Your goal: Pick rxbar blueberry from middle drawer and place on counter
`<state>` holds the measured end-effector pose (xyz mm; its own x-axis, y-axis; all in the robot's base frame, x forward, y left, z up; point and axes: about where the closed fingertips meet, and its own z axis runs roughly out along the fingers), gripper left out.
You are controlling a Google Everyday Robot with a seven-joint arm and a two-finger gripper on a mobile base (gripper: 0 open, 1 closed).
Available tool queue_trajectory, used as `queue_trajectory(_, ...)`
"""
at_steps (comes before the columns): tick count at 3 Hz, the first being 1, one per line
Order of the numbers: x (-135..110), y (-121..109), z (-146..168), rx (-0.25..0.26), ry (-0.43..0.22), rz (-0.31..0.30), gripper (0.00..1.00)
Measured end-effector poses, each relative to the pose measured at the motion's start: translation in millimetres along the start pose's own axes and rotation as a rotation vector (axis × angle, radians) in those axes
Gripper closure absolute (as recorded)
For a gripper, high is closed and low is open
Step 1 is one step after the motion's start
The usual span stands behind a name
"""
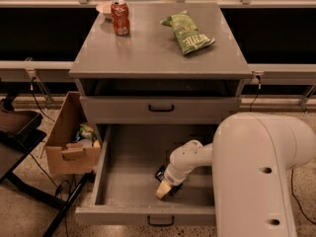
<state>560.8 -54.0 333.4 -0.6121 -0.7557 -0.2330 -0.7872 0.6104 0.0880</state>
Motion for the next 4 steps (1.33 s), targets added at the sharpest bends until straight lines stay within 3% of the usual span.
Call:
queue_trajectory(1,0.0,0.0,0.1,0.000,0.000,0.000,1.00)
queue_trajectory(4,-5.1,1.6,-20.6,0.000,0.000,0.000,1.00)
